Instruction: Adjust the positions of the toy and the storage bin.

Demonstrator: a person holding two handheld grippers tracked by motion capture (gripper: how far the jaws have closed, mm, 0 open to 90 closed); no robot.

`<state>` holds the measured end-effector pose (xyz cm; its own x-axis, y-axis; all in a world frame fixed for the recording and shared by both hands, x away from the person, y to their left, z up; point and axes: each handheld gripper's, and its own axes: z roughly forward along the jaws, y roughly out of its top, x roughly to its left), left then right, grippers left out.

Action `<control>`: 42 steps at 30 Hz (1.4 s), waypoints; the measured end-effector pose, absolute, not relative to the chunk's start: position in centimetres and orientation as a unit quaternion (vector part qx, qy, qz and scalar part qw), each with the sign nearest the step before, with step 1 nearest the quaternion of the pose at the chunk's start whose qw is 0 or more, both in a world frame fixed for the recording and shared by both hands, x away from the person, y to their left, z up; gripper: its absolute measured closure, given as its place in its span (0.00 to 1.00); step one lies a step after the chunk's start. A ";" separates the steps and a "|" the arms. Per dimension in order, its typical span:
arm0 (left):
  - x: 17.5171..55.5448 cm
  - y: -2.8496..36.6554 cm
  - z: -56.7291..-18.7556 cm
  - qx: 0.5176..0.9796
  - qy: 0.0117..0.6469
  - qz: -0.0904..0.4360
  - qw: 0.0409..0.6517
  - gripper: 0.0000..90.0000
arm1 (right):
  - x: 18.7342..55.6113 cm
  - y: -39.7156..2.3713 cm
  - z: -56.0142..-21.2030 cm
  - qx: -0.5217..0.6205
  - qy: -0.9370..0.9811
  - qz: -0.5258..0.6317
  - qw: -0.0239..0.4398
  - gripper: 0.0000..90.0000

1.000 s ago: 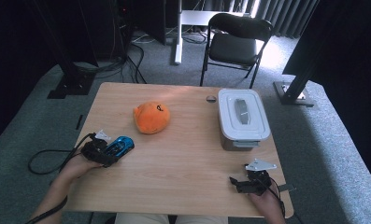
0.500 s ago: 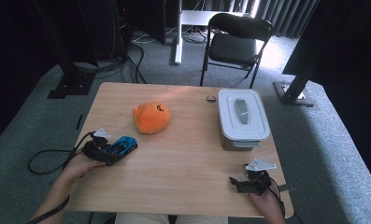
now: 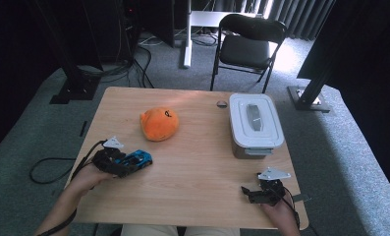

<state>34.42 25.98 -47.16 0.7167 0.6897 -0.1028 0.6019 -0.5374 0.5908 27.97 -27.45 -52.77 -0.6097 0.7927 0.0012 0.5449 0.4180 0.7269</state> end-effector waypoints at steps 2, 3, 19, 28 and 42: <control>33.7 25.4 -47.7 0.881 0.358 0.070 0.300 0.30 | 28.0 -27.5 -52.8 0.406 0.824 0.355 0.174 0.15; 33.7 25.4 -47.7 0.881 0.358 0.070 0.300 0.30 | 28.0 -27.5 -52.8 0.406 0.824 0.355 0.174 0.15; 30.6 23.2 -49.0 0.895 0.347 0.113 0.257 0.18 | 28.0 -27.4 -52.8 0.406 0.824 0.355 0.175 0.15; 31.7 21.7 -49.3 0.903 0.352 0.108 0.222 0.12 | 28.0 -27.4 -52.8 0.406 0.824 0.355 0.174 0.15; 31.7 21.5 -49.5 0.912 0.333 0.104 0.215 0.30 | 28.0 -27.5 -52.8 0.406 0.824 0.355 0.174 0.15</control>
<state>31.69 21.46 -49.54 0.7562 0.6528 0.0459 0.5635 -0.6852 0.4616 27.97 -27.45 -52.77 -0.6096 0.7927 0.0010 0.5449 0.4181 0.7268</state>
